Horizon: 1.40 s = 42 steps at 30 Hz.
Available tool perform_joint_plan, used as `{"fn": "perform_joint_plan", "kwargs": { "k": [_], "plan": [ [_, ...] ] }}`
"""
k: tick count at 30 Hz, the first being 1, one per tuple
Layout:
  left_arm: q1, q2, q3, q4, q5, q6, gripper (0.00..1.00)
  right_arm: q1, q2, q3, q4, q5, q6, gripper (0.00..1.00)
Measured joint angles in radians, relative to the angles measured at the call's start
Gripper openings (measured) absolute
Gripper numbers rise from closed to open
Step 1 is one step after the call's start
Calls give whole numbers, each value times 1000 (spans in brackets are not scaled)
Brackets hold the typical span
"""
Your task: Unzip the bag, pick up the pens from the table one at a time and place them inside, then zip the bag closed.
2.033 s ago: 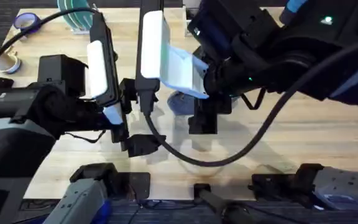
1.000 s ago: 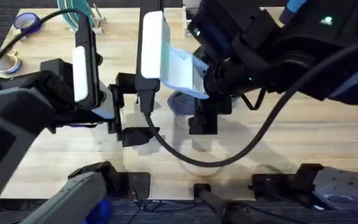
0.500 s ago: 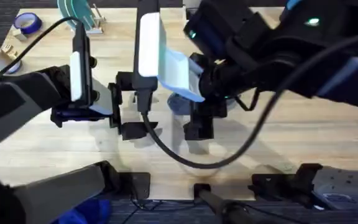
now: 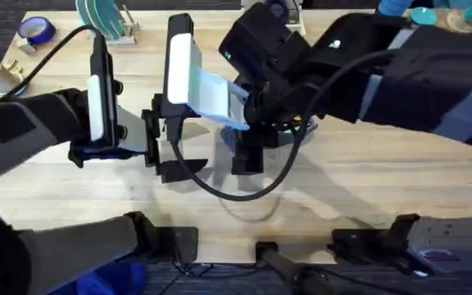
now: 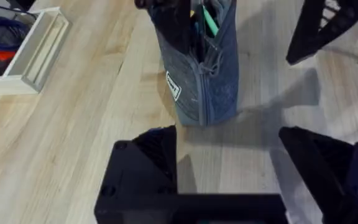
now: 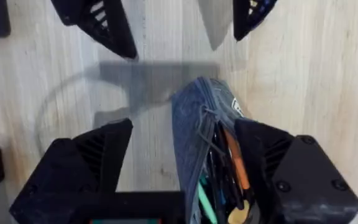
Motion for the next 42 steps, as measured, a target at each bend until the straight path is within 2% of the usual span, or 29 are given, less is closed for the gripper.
{"fn": "perform_joint_plan", "kwargs": {
  "k": [12, 16, 24, 27, 29, 30, 42],
  "plan": [
    [0, 0, 0, 0, 0, 7, 995, 0, 54, 0, 12, 19, 0, 994],
    [0, 0, 0, 0, 0, 7, 995, 0, 55, 0, 19, 22, 0, 930],
    [0, 0, 0, -1, 0, 7, 995, 0, 55, 0, 19, 25, 1, 623],
    [0, 0, 0, -2, 0, 7, 995, 0, 55, 0, 20, 32, -1, 351],
    [0, 0, 0, -4, 0, 7, 995, -2, 55, 1, 23, 42, 1, 130],
    [0, 0, 0, -4, 0, 7, 995, -2, 55, 1, 23, 47, 0, 58],
    [0, 0, 0, -4, 0, 7, 995, 2, 55, 2, 24, 114, 0, 33]
  ]
}}
